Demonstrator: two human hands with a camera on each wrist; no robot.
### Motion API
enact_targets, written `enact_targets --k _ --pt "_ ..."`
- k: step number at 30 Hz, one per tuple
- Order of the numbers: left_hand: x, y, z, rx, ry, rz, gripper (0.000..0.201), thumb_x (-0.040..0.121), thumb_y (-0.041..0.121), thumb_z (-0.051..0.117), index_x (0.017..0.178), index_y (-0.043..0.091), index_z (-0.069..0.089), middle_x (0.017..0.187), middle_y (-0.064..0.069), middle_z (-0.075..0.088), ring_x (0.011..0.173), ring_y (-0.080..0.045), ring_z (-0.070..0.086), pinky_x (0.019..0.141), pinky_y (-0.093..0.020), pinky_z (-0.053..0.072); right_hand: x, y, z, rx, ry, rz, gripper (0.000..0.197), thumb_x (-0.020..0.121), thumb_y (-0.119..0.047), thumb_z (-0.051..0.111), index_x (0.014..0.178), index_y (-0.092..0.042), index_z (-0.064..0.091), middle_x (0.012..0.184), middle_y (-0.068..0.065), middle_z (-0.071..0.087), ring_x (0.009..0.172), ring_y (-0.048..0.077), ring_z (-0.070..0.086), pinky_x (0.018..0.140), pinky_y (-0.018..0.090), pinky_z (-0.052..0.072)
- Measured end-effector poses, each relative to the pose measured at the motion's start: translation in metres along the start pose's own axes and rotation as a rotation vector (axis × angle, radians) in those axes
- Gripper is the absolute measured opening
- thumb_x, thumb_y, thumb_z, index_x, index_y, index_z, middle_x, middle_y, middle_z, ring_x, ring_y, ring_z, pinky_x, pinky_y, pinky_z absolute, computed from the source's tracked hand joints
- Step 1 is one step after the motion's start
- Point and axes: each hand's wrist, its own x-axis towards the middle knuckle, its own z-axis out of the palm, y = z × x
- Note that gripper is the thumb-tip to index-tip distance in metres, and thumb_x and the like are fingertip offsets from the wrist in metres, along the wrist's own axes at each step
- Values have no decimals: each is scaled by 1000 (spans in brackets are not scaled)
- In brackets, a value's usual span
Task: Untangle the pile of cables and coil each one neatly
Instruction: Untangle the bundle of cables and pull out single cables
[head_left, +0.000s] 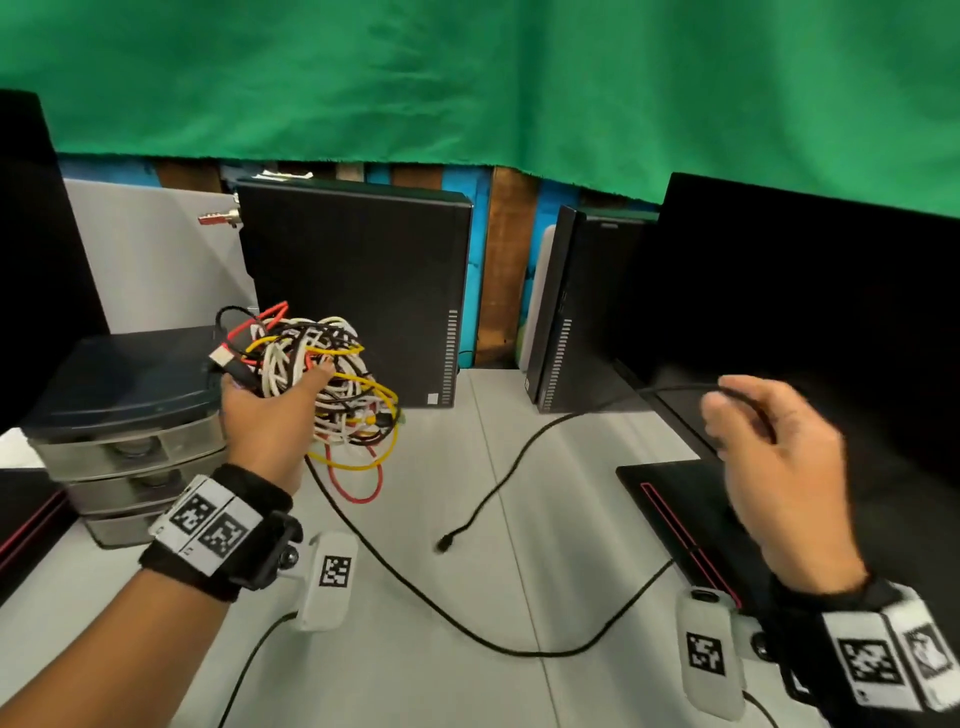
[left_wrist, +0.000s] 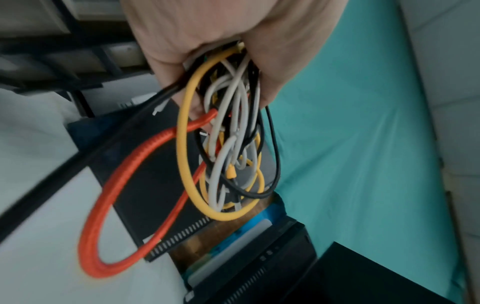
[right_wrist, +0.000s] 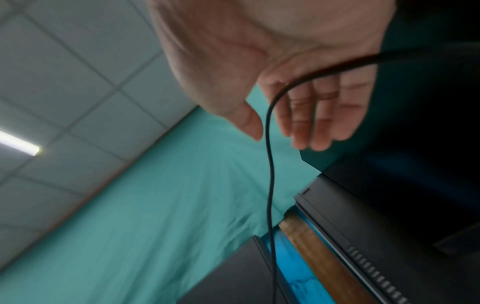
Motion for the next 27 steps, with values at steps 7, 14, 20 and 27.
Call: enact_targets --k 7,14,20,27 --pt "-70 8 33 -129 -340 -186 45 87 6 72 130 14 59 110 -7 76 97 -21 75 68 -31 61 -42 1 53 -545 -88 -314 49 93 -41 62 136 -19 54 150 8 42 145 26 30 116 53 31" --pt "-104 -14 41 -51 -457 -293 44 86 6 74 125 18 60 107 -5 77 94 -23 75 69 -36 62 -81 9 87 -703 -315 -479 61 91 -55 49 144 -26 48 161 7 31 154 25 16 121 57 15" --pt "-103 -13 41 -29 -416 -273 42 86 6 74 124 20 59 106 -2 77 91 -20 76 63 -32 61 -61 19 75 -748 -523 -215 72 80 -74 17 144 -52 40 162 -6 28 152 14 13 124 48 2" --pt "-111 -8 41 -119 -561 -338 46 87 14 71 131 17 58 117 -11 73 105 -29 72 90 -48 58 -59 7 81 163 -273 161 96 68 -65 76 148 -44 27 145 -18 43 130 -1 45 104 28 40"
